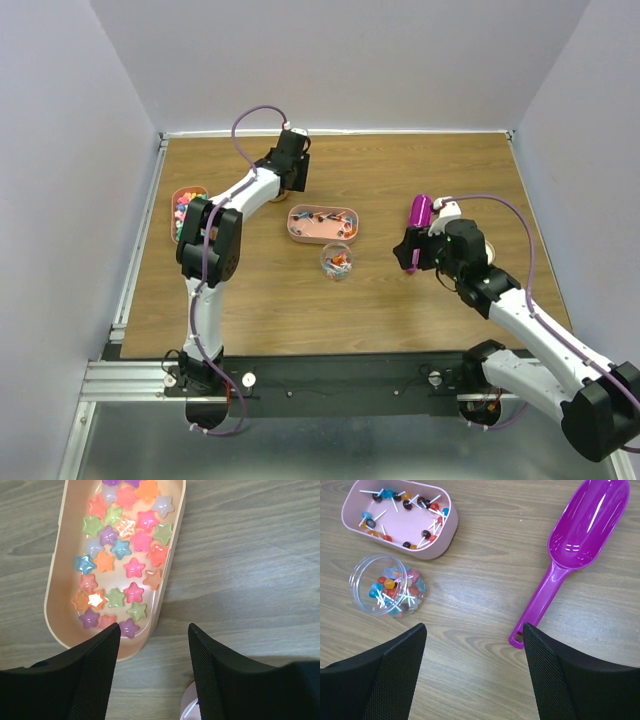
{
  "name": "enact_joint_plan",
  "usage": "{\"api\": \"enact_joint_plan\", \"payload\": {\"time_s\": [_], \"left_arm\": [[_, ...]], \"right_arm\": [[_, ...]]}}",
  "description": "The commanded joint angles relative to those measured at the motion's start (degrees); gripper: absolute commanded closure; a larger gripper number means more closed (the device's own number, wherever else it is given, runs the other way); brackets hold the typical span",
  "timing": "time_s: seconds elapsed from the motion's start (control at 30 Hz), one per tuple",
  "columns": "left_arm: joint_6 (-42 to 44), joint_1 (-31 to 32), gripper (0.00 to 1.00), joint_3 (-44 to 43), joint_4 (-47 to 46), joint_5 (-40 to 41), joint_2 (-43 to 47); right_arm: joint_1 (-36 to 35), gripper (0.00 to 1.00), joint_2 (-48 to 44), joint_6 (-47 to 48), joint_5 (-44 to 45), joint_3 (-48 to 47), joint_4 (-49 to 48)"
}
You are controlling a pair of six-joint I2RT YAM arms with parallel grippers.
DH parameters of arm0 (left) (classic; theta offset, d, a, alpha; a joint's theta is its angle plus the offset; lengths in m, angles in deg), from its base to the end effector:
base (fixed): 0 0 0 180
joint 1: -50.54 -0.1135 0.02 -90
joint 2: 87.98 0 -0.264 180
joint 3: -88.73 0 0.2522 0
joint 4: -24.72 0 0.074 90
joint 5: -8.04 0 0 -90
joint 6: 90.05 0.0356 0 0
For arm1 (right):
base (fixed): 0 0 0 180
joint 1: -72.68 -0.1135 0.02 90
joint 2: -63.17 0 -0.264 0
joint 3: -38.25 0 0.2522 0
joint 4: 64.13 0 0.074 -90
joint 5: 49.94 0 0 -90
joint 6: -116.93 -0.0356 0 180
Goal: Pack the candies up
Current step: Move the storage box to the center of the board.
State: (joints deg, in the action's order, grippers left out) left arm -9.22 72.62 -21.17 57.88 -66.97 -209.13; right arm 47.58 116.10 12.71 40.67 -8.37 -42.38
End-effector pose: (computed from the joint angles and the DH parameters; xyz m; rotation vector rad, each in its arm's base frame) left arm 0.4495 -0.1724 0.2144 0.1328 2.3095 0.0312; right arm 0.1887 0.0880 0.2449 -0.1911 2.0775 0.4108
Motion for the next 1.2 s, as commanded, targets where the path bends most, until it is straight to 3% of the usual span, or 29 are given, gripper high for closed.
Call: {"api": "enact_joint_plan", "payload": {"time_s": [0.0,0.33,0.53,0.63,0.73,1.17], "left_arm": [[0.64,-0.11,0.41,-3.44,1.43,2.85,-2.6],[1.52,-0.29,0.57,-11.35,4.24,2.16,-10.16],[1.26,-0.47,0.76,-11.0,4.24,0.66,-10.26],[0.21,-0.47,0.92,-10.3,5.04,1.1,-9.03],[-1.46,-0.55,1.0,-5.57,3.46,1.36,-5.09],[-6.38,-4.15,1.0,18.77,-1.29,3.91,11.44]], "right_arm": [[0.23,0.17,-0.02,1.47,-2.53,0.87,0.63],[0.32,0.17,0.51,1.47,-2.45,1.22,0.27],[0.23,0.17,0.77,1.47,-2.45,1.48,0.27],[0.23,0.17,0.77,1.47,-2.45,1.48,0.19],[0.23,0.17,0.42,1.39,-2.27,1.49,0.19],[0.32,0.16,-1.86,1.12,-2.45,1.84,0.1]]}}
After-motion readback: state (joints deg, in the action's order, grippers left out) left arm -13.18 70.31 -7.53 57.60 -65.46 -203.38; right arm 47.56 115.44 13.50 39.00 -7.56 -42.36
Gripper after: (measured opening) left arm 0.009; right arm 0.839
